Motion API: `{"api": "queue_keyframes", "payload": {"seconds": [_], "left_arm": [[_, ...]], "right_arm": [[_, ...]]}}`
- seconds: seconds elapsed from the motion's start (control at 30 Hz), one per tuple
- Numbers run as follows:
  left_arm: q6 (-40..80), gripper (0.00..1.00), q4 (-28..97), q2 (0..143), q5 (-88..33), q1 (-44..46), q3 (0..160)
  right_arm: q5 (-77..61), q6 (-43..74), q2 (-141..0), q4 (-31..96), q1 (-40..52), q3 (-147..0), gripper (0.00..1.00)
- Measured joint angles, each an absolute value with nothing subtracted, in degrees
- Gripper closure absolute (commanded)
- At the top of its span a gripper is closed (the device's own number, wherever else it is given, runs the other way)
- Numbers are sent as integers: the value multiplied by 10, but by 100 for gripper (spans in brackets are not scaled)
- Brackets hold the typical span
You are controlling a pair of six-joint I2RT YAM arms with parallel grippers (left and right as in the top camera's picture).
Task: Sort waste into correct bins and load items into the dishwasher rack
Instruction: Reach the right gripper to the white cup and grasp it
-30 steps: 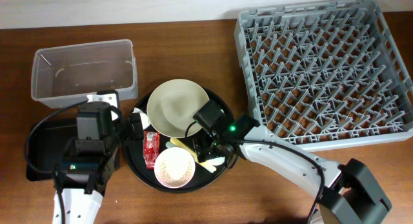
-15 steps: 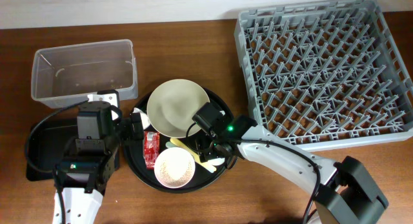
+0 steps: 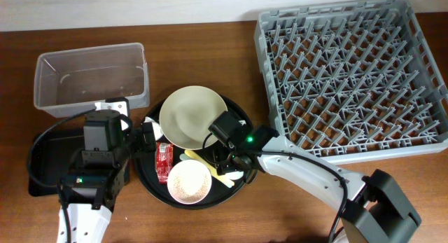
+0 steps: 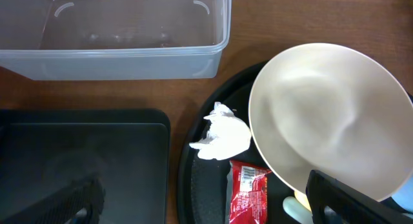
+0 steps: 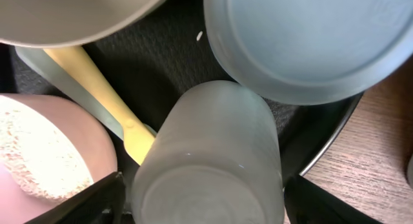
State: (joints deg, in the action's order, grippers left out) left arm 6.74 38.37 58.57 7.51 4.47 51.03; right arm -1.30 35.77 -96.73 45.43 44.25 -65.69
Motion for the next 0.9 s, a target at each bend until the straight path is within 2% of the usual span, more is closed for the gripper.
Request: {"api": "queue_keyframes", "payload": {"seconds": [0.27, 0.47, 0.9], "left_arm": [[67, 0, 384, 586, 75, 45, 510], [67, 0, 384, 586, 75, 45, 510], [67, 0, 384, 586, 75, 45, 510]], "right_arm": [[-13, 360, -967, 447, 442, -657, 36], [-13, 360, -968, 461, 442, -664, 36], [14, 331, -968, 598, 442, -787, 37]]}}
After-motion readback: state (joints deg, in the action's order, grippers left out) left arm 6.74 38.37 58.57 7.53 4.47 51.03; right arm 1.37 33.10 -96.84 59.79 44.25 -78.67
